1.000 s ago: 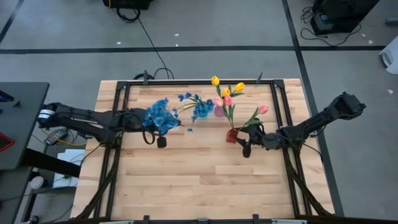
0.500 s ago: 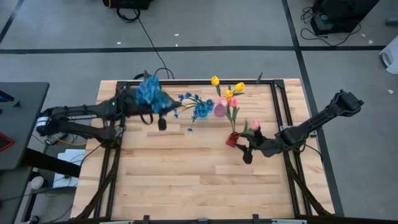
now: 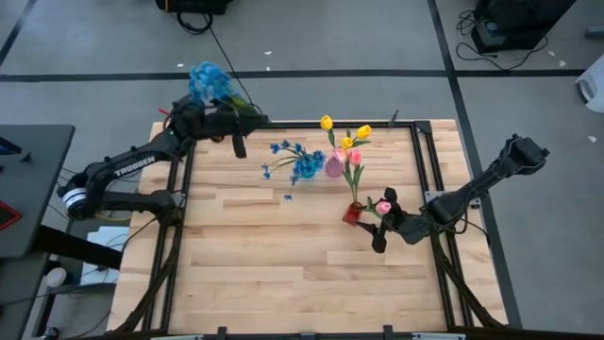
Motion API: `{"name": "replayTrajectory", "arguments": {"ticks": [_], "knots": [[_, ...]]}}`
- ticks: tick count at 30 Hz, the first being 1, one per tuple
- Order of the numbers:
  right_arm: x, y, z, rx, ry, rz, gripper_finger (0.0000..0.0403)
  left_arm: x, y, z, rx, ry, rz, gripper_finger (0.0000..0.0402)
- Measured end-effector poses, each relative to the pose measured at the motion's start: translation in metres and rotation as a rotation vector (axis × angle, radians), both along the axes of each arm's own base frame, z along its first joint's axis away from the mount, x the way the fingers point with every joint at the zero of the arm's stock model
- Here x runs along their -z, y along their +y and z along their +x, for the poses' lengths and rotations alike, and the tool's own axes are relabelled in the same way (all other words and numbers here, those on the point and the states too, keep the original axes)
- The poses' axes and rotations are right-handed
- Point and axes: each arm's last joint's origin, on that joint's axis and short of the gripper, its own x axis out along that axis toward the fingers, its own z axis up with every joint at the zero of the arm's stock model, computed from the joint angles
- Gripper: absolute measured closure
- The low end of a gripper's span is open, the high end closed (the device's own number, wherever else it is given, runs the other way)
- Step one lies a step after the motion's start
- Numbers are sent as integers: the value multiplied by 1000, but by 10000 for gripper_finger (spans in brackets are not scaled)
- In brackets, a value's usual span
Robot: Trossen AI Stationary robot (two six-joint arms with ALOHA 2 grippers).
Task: Sort flowers into vase by color
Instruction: Put the blue bouquet into the blue vase
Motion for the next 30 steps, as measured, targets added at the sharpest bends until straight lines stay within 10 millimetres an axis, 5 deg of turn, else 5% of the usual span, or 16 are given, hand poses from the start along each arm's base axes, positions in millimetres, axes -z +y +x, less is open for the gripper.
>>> {"name": "replayTrajectory", "arguments": {"ticks": [6, 15, 30], "knots": [[0, 0, 0, 0, -2, 1, 166, 10, 38, 6, 28, 13, -100, 380], [-13, 5, -1, -37, -40, -13, 166, 59, 95, 39, 166, 68, -292, 380], [-21, 2, -5, -31, -70, -44, 166, 124, 121, 74, 383, 104, -380, 380]]}}
